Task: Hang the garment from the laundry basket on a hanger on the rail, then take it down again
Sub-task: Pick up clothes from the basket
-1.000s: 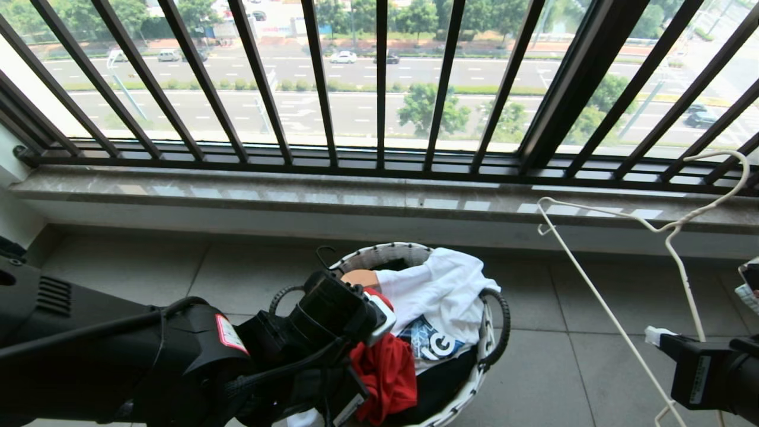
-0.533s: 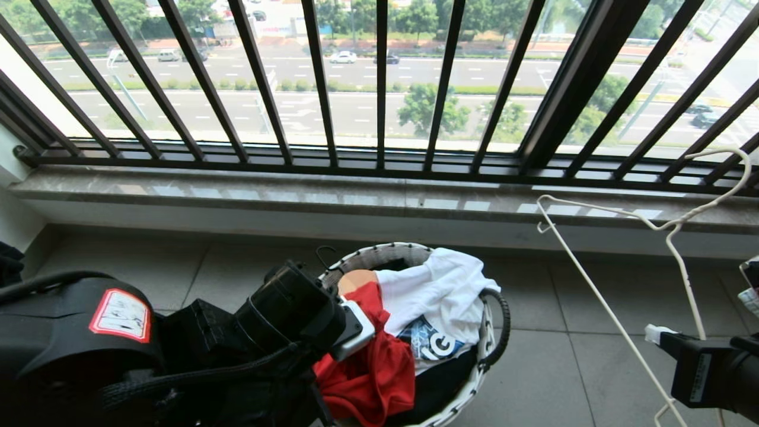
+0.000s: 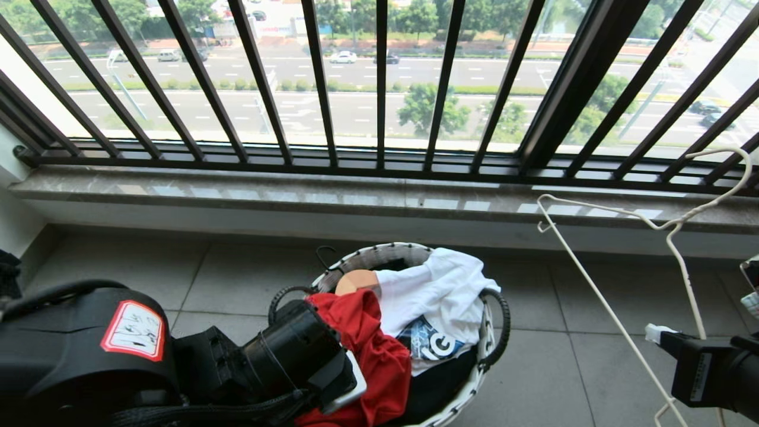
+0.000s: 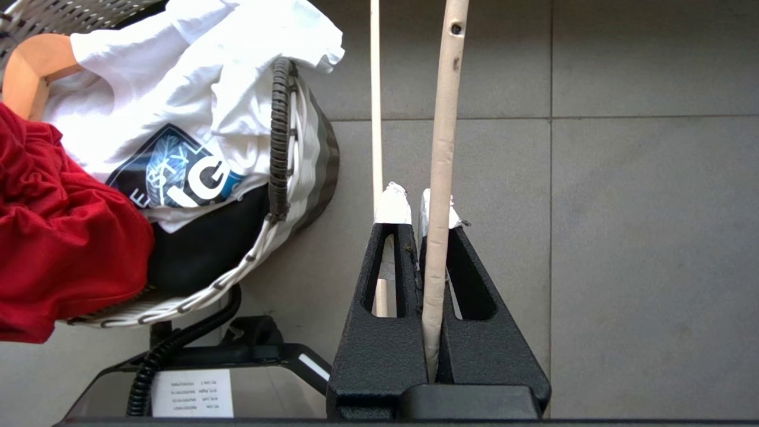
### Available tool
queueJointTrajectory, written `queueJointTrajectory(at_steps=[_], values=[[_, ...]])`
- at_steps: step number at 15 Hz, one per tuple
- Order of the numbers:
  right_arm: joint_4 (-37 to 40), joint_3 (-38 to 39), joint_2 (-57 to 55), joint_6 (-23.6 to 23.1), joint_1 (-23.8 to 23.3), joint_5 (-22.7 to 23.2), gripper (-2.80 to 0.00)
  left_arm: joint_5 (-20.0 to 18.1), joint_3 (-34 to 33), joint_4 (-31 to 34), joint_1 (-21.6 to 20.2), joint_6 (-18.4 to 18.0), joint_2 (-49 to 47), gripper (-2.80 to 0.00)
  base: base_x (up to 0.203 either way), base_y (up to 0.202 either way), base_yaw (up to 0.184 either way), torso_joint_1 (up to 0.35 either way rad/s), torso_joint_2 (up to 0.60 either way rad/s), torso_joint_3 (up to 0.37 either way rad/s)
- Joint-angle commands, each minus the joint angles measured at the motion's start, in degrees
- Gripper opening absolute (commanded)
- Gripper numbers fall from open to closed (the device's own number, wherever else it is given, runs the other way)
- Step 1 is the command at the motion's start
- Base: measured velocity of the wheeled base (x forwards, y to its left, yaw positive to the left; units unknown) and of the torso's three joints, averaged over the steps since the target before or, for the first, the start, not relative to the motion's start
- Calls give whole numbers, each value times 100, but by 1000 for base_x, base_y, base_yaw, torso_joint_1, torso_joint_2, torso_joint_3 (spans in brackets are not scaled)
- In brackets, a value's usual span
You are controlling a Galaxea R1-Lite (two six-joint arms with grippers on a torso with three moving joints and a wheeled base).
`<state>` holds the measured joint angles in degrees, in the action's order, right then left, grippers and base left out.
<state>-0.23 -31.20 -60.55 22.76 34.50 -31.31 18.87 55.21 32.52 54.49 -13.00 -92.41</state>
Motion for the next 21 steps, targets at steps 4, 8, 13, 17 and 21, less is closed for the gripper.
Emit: queueJointTrajectory(at_steps=[4, 8, 13, 17, 21], values=[[-3, 8, -9, 18, 4, -16, -280, 90, -151, 544, 18, -378, -237, -280, 0, 0, 0, 0, 0, 0], [-3, 8, -9, 18, 3, -16, -280, 146, -143, 534, -1, -342, -530, -280, 0, 0, 0, 0, 0, 0], [-3, 1, -9, 18, -4, -16, -280, 257, -151, 536, -26, -362, -630, 0, 0, 0, 0, 0, 0, 0], [-3, 7, -9, 9, -4, -16, -280, 257, -108, 536, -26, -337, -567, 0, 0, 0, 0, 0, 0, 0], [-3, -1, -10, 13, -4, -16, -280, 218, 83, 523, -18, -302, -114, 0, 0, 0, 0, 0, 0, 0]])
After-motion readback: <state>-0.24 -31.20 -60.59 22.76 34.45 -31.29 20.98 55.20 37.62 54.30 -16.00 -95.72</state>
